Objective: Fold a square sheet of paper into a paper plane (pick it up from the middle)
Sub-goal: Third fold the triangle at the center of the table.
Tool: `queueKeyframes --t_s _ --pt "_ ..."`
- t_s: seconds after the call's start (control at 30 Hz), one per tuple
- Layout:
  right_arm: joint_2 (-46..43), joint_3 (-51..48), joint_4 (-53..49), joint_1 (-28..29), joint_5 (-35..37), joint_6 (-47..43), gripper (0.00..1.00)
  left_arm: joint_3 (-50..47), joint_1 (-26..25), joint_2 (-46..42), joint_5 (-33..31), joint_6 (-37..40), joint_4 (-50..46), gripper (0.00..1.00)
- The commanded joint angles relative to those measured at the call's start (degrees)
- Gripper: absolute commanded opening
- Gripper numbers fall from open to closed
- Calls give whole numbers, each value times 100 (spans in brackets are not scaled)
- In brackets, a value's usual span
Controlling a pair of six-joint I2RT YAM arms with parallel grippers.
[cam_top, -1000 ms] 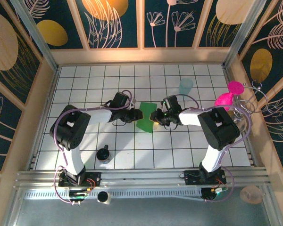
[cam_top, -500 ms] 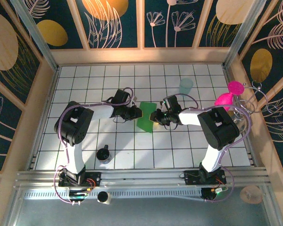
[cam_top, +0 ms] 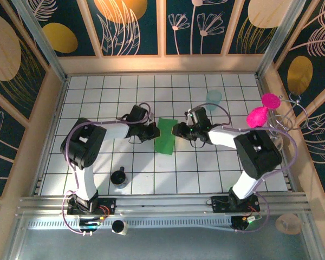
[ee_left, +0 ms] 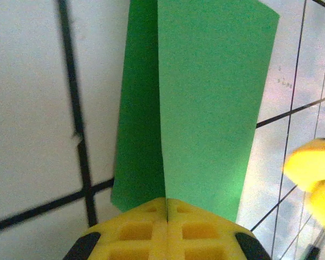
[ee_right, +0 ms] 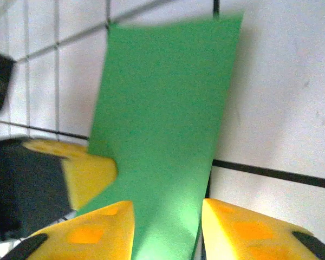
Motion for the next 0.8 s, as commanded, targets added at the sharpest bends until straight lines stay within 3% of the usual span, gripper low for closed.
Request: queueKeyframes --t_s 0.0,0.17,0.37,0.63,0.77 --pt "-518 -136 224 191 830 -782 47 -487 43 -515 -369 -809 624 3" --pt "-744 -489 893 754 1539 -1473 52 -960 43 -953 -706 -1565 1120 2" --pt "-804 -824 1831 1407 1648 -2387 58 -1432 46 -1187 -910 -2446 1794 2" --pt "-677 -1260 2568 1915 1448 -3619 63 -1363 43 -946 -827 -2694 1864 2" --pt "-679 -1399 2715 2023 970 -4063 64 -1303 43 -897 -832 -2664 1758 2"
